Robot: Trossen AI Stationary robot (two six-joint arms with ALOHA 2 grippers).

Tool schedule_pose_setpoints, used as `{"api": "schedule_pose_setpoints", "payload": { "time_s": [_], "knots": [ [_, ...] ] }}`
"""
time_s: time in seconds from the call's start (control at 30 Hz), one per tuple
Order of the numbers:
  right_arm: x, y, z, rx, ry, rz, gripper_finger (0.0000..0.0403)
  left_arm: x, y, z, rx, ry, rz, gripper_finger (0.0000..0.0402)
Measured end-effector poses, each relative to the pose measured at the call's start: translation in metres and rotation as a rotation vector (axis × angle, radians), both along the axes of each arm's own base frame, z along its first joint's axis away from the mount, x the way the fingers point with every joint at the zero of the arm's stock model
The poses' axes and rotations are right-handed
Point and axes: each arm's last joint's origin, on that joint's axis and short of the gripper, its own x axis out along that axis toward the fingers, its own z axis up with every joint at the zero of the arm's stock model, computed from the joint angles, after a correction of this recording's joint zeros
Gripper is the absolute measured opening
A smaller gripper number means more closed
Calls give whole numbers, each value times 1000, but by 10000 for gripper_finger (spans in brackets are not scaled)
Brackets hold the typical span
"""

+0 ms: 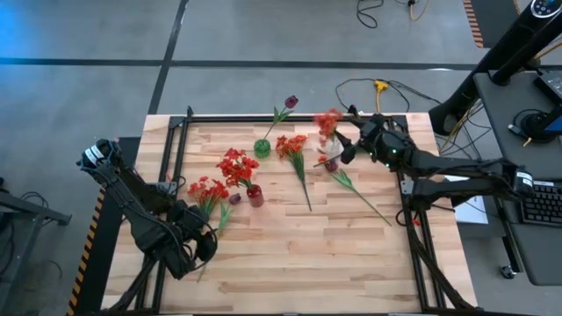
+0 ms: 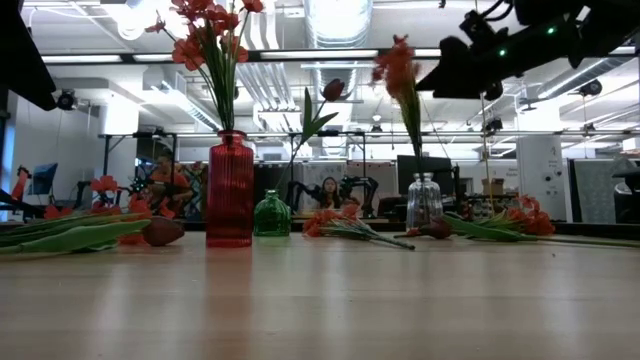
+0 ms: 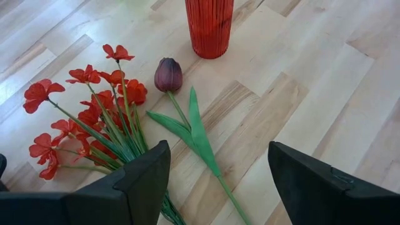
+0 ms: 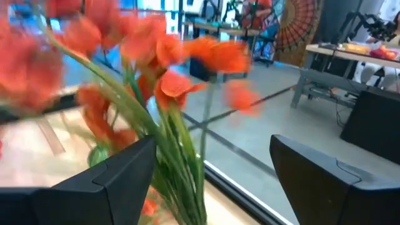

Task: Sort flowers into vase by color
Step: Put the bottom orange flowers into the transparent vase, then put the bottom dark red tulip into the green vase

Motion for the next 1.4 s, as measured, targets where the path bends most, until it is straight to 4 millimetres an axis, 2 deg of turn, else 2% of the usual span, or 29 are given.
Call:
{"api": "schedule_pose_setpoints", "payload": {
  "time_s": [0.2, 0.5, 0.87, 1.13, 1.4],
  "knots": [
    [-12, 5, 11, 3, -64, -1, 302, 0, 0, 0, 0, 0, 0, 251],
    [-23, 11, 14, 75, -98, 46, 303, 0, -1, 0, -10, -3, 3, 251],
    [-31, 14, 8, 148, -59, 38, 293, -2, -5, -3, -195, 101, 90, 251],
    [-31, 16, 1, 252, -42, 87, 291, 0, -20, -4, -261, 68, -37, 251],
    [-28, 23, 14, 411, -4, 237, 278, 3, -34, -26, -172, 94, -65, 251]
  ]
}}
